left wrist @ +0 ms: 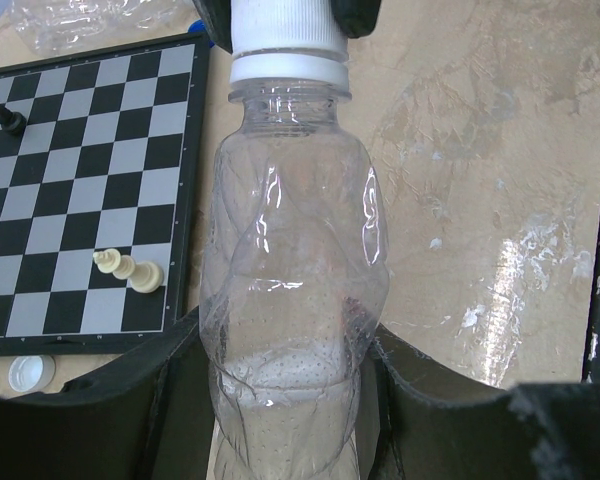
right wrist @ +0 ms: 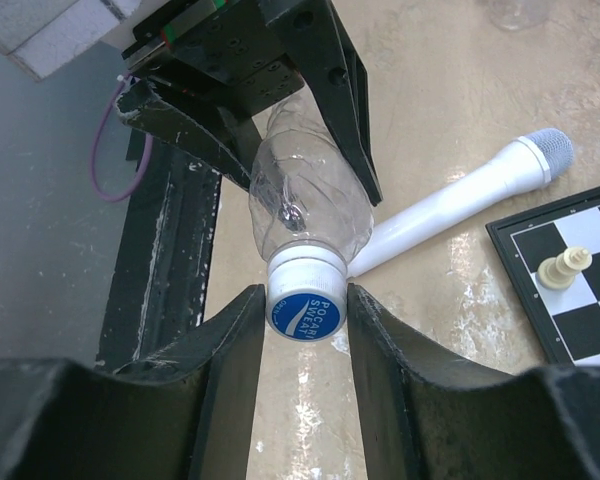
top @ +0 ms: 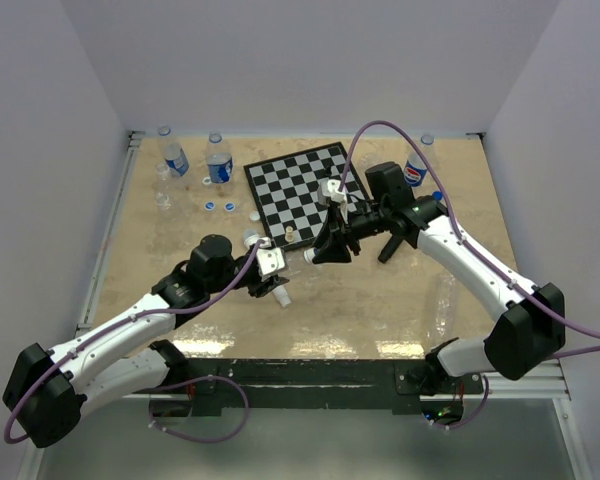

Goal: Unscrew the bottle caps
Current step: Unscrew the bottle cap from the plastic bottle.

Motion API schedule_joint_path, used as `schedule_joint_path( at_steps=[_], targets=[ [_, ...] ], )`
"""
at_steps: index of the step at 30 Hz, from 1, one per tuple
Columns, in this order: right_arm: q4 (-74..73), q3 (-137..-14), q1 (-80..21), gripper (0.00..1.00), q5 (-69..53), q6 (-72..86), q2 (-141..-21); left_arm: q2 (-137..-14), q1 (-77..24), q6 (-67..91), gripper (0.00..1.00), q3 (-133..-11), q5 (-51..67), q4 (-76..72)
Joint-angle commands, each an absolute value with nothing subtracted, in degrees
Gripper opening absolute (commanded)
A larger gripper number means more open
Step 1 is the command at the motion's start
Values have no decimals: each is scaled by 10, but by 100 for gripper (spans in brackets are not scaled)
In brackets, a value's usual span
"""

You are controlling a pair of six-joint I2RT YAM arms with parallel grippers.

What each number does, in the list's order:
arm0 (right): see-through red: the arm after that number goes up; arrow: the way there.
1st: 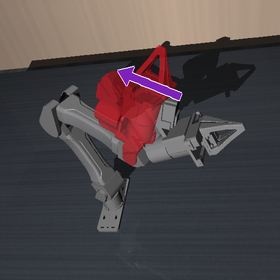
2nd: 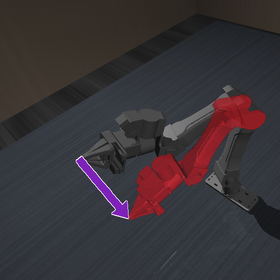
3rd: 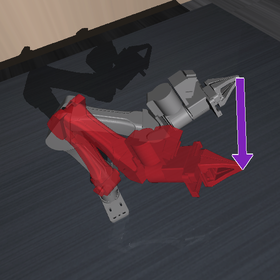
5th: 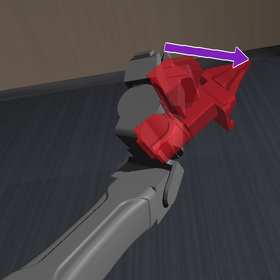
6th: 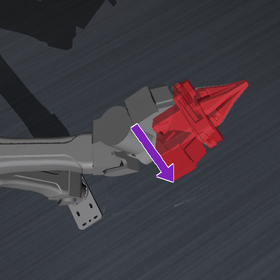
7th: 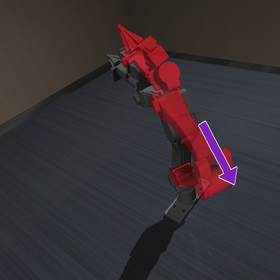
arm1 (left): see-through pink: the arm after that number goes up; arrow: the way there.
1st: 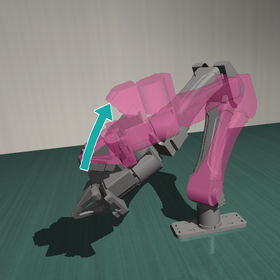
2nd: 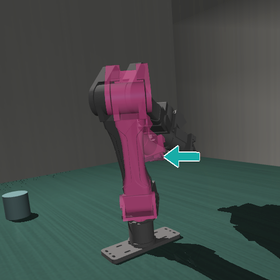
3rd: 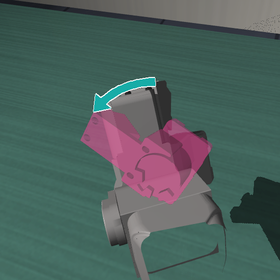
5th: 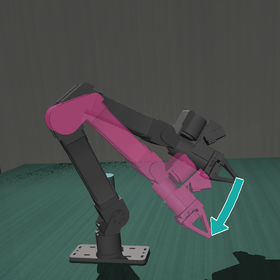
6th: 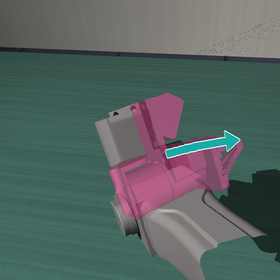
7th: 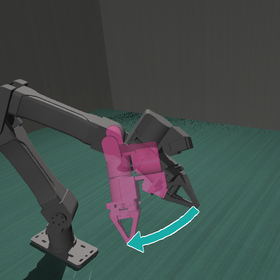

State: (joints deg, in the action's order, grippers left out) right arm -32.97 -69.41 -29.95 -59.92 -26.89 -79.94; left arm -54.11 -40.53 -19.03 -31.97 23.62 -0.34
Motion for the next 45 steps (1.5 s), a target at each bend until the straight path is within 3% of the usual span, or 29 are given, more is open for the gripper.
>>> schedule_joint_path(
  at_steps=[1,8,10,14,18,21,24,28,42,45],
  targets=[
    [-328,-703,-303,42,-592,-263,-800,-539,-403,-184,5,-332,240,-32],
    [-331,-705,-304,45,-587,-270,-802,-537,-403,-184,5,-332,239,-31],
    [-336,-706,-304,38,-590,-274,-803,-537,-403,-184,5,-332,240,-31],
    [-364,-717,-305,11,-598,-321,-807,-537,-403,-184,5,-332,240,-31],
    [-459,-752,-309,0,-606,-466,-820,-536,-405,-184,5,-333,242,-31],
    [-549,-783,-312,0,-610,-640,-827,-537,-404,-185,5,-332,243,-31],
    [-633,-776,-312,0,-597,-918,-805,-535,-405,-184,5,-332,243,-31],
    [-630,-742,-316,0,-506,-1176,-768,-532,-406,-185,5,-331,241,-30],
    [-606,-711,-316,0,-548,-1153,-766,-531,-409,-185,5,-332,245,-30],
    [-605,-705,-315,6,-558,-1145,-766,-532,-409,-185,5,-333,245,-30]
  ],
)
